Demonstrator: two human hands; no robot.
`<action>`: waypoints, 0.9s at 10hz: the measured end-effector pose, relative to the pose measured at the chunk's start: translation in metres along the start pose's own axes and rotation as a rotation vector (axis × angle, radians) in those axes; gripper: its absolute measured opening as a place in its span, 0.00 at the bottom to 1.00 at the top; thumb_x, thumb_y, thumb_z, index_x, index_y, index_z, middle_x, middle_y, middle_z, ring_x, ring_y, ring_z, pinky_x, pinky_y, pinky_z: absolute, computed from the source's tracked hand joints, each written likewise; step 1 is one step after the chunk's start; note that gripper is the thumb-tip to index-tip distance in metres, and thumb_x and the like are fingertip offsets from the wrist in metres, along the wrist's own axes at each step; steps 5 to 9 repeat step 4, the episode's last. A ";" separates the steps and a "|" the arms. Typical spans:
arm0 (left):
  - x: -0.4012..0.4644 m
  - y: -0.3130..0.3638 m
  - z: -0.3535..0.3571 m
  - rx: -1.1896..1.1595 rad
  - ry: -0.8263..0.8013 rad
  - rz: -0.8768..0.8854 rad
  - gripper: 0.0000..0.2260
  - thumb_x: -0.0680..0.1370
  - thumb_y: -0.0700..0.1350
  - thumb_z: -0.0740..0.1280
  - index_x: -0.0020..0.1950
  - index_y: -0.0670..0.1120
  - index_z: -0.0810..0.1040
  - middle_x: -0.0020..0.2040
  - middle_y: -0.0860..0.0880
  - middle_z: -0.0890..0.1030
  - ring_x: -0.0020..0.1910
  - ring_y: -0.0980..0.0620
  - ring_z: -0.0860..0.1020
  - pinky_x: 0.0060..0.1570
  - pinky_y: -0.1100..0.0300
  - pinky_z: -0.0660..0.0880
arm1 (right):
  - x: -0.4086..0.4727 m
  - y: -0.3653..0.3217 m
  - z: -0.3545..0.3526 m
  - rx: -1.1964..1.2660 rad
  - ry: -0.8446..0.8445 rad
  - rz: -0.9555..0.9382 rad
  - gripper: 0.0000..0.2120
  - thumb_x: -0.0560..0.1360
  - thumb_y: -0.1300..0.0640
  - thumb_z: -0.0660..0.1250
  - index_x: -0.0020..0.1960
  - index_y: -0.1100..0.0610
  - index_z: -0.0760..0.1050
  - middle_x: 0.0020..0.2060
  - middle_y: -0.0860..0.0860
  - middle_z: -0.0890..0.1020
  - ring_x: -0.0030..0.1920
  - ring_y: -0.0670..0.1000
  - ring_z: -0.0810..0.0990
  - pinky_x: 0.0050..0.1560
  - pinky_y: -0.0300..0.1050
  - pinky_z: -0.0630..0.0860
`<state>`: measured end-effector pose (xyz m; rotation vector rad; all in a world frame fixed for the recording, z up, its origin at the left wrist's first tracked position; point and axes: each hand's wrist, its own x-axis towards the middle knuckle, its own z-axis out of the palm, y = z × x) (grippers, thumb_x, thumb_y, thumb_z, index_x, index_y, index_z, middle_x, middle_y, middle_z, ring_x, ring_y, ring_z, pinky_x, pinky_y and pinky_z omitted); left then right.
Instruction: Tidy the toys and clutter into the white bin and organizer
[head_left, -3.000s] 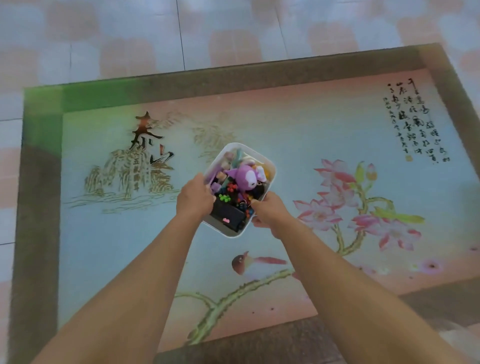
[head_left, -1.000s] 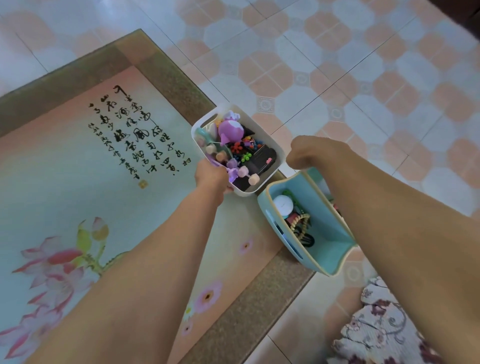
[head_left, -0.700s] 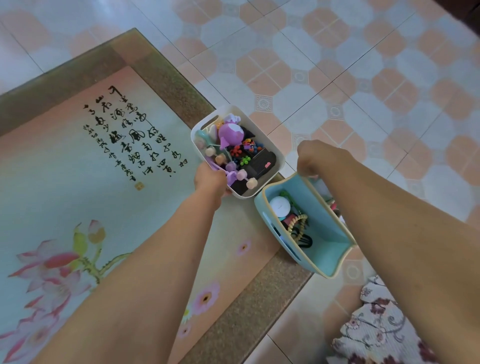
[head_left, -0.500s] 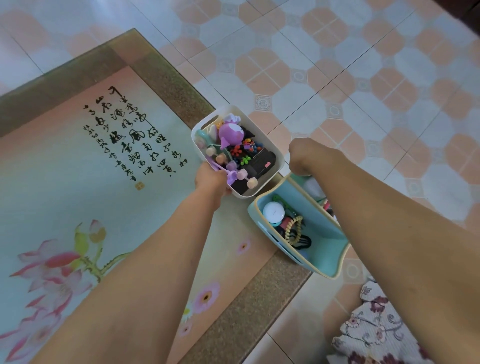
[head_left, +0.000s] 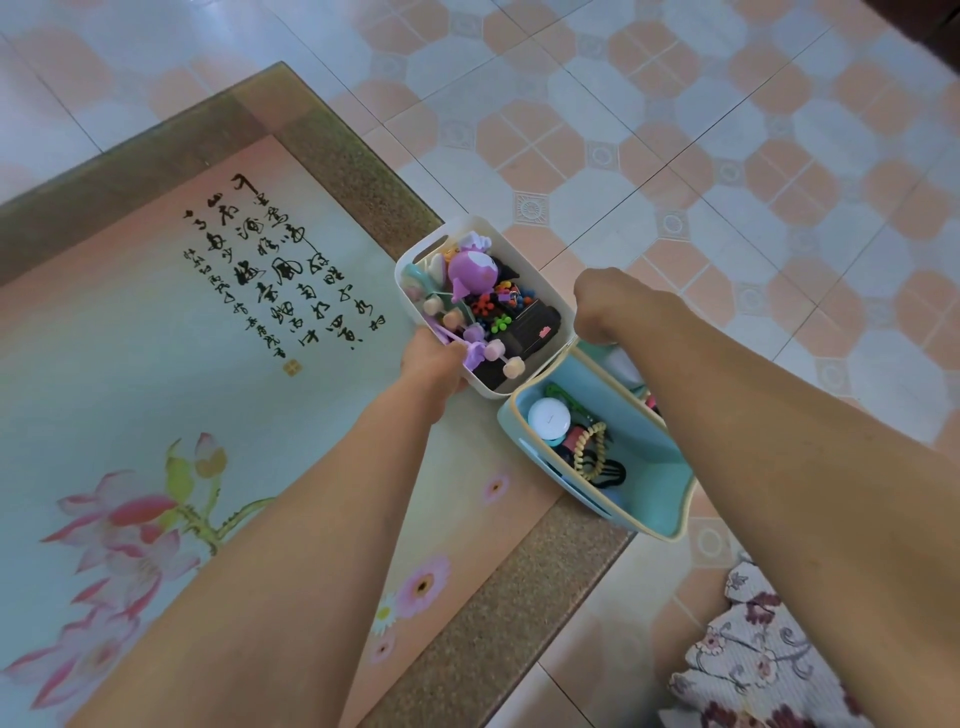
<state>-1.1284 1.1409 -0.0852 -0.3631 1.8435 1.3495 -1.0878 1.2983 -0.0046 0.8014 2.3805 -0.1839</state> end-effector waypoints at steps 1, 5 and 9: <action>-0.002 0.000 -0.002 0.046 0.005 0.012 0.07 0.79 0.40 0.58 0.57 0.45 0.71 0.52 0.43 0.74 0.51 0.42 0.76 0.57 0.46 0.78 | -0.004 -0.002 -0.005 0.016 -0.011 -0.009 0.11 0.75 0.68 0.58 0.55 0.63 0.71 0.56 0.60 0.73 0.54 0.61 0.74 0.53 0.51 0.72; -0.024 0.002 -0.017 0.179 0.091 0.134 0.06 0.79 0.44 0.59 0.49 0.42 0.71 0.42 0.45 0.71 0.46 0.44 0.72 0.55 0.47 0.76 | -0.027 -0.009 -0.018 0.089 0.137 -0.038 0.15 0.72 0.71 0.60 0.32 0.58 0.58 0.33 0.54 0.64 0.38 0.57 0.68 0.37 0.46 0.65; -0.024 0.002 -0.017 0.179 0.091 0.134 0.06 0.79 0.44 0.59 0.49 0.42 0.71 0.42 0.45 0.71 0.46 0.44 0.72 0.55 0.47 0.76 | -0.027 -0.009 -0.018 0.089 0.137 -0.038 0.15 0.72 0.71 0.60 0.32 0.58 0.58 0.33 0.54 0.64 0.38 0.57 0.68 0.37 0.46 0.65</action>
